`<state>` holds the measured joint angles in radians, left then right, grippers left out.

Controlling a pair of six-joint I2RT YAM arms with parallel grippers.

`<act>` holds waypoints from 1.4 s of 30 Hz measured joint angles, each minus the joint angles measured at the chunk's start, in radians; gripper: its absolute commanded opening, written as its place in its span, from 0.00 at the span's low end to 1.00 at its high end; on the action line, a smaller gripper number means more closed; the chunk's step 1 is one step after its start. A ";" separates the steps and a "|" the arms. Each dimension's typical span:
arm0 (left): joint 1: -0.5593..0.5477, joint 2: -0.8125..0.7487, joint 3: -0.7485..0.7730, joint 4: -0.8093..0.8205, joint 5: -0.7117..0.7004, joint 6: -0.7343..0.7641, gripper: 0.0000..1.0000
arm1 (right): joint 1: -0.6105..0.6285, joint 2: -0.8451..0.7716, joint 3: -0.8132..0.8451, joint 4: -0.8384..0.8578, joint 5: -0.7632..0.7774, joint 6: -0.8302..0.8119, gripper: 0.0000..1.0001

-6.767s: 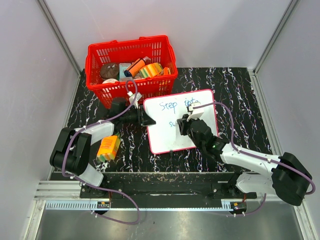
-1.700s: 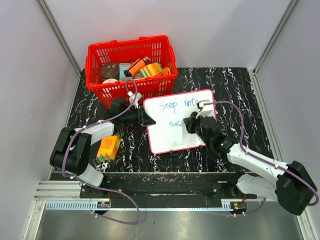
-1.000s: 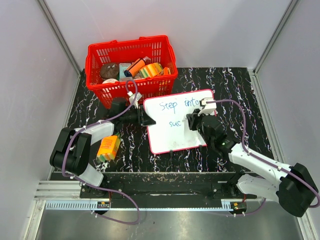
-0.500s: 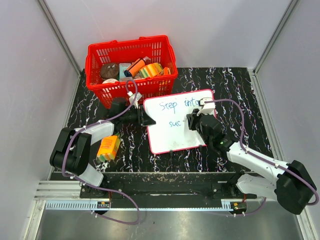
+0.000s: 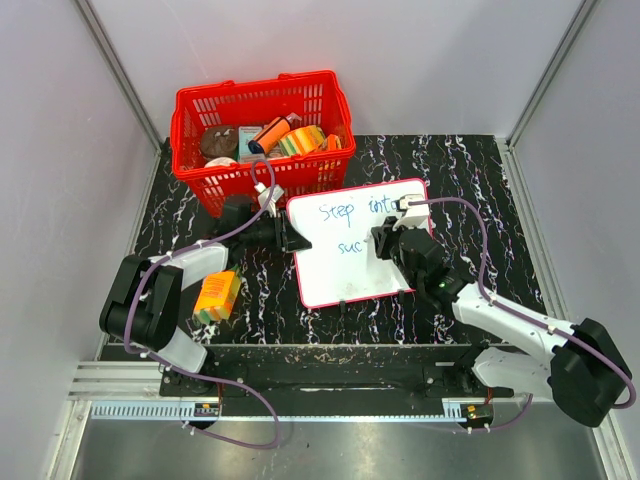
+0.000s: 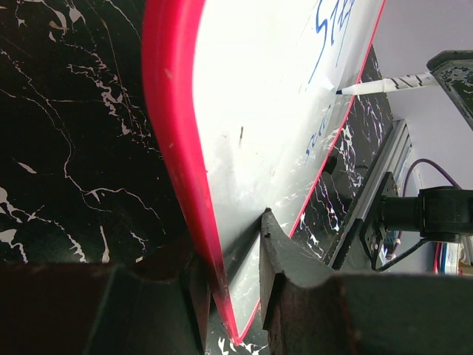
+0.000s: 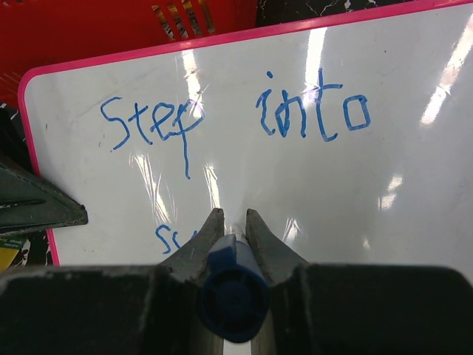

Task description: Write a sentence on the whiteboard

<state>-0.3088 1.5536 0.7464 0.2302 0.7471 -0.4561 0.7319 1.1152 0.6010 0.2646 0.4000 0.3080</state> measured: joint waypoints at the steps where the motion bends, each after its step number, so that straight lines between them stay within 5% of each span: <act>1: 0.000 0.000 0.000 0.000 0.000 0.000 0.00 | 0.000 0.001 0.000 0.000 -0.001 0.000 0.00; 42: 0.000 0.000 0.000 0.000 0.000 0.000 0.00 | -0.002 -0.078 -0.045 -0.077 -0.016 0.006 0.00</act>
<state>-0.3088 1.5536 0.7464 0.2302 0.7475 -0.4561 0.7303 1.0370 0.5564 0.1875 0.3840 0.3145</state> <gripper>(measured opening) 0.290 0.190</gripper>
